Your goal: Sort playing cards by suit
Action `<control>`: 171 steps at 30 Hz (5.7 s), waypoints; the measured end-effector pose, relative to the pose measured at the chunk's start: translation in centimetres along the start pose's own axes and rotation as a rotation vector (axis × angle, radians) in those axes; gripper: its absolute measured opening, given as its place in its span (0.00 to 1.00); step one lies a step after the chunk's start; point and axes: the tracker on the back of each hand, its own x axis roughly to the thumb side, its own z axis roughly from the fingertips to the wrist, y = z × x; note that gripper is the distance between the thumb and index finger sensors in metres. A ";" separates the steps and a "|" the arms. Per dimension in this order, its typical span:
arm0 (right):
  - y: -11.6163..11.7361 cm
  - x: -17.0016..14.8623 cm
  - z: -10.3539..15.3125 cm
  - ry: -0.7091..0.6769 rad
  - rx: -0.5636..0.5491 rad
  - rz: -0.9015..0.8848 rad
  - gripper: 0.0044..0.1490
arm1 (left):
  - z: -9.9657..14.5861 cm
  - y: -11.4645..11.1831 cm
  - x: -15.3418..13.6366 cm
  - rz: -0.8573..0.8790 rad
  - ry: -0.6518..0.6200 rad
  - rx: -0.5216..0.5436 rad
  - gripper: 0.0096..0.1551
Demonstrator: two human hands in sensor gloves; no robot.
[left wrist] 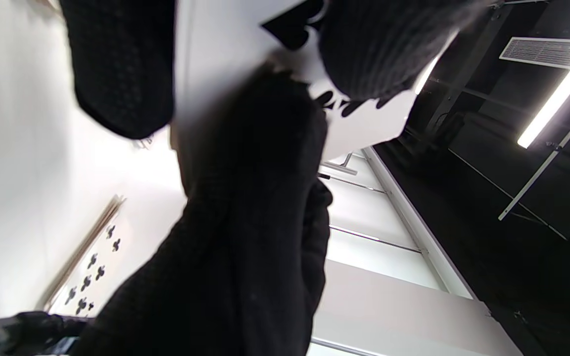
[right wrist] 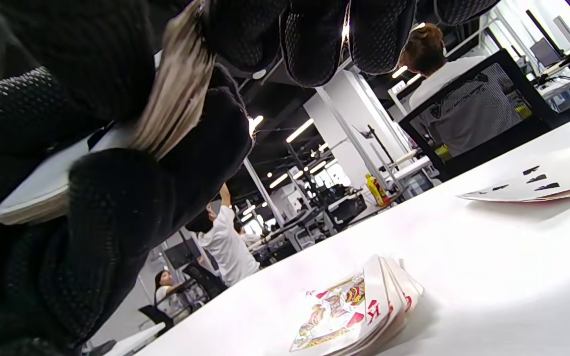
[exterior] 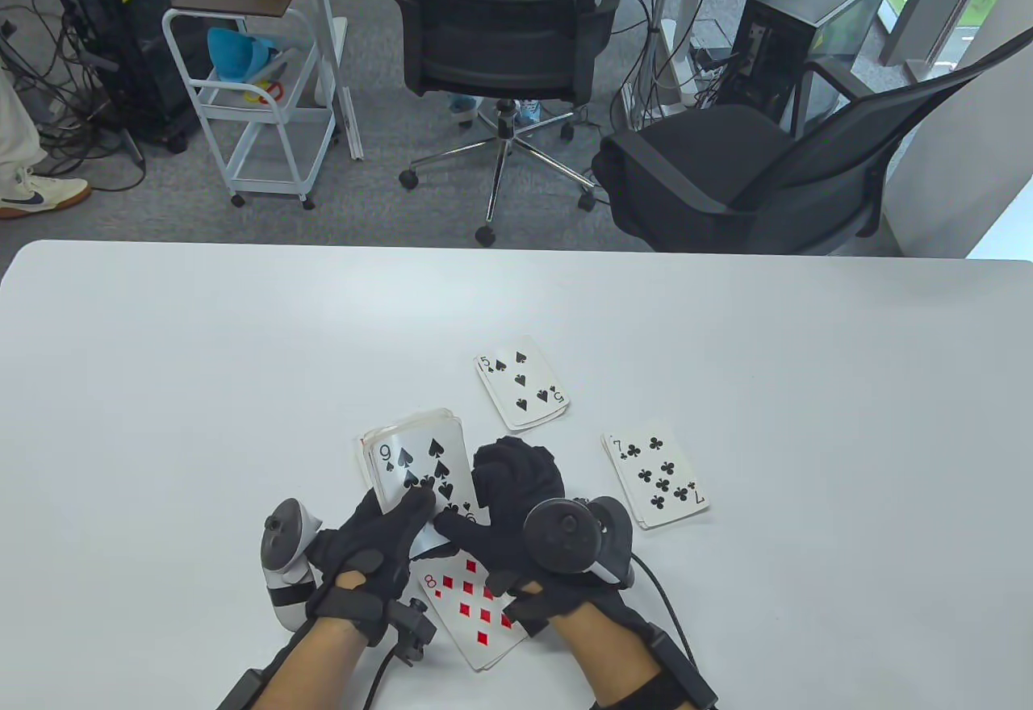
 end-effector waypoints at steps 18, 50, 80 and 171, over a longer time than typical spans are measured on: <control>-1.1 -1.7 -0.2 0.109 -0.071 -0.068 0.27 | 0.0 0.6 0.4 0.067 -0.018 0.040 0.34; 2.8 -13.8 -14.3 0.726 0.287 0.667 0.29 | -0.4 0.1 1.0 0.053 -0.008 -0.079 0.32; -2.1 -2.1 0.4 0.149 -0.095 -0.082 0.31 | -0.5 -0.2 0.0 -0.032 0.013 -0.043 0.32; 4.4 -12.1 -15.3 0.717 0.323 0.766 0.27 | 0.0 1.3 2.4 0.084 -0.098 0.030 0.31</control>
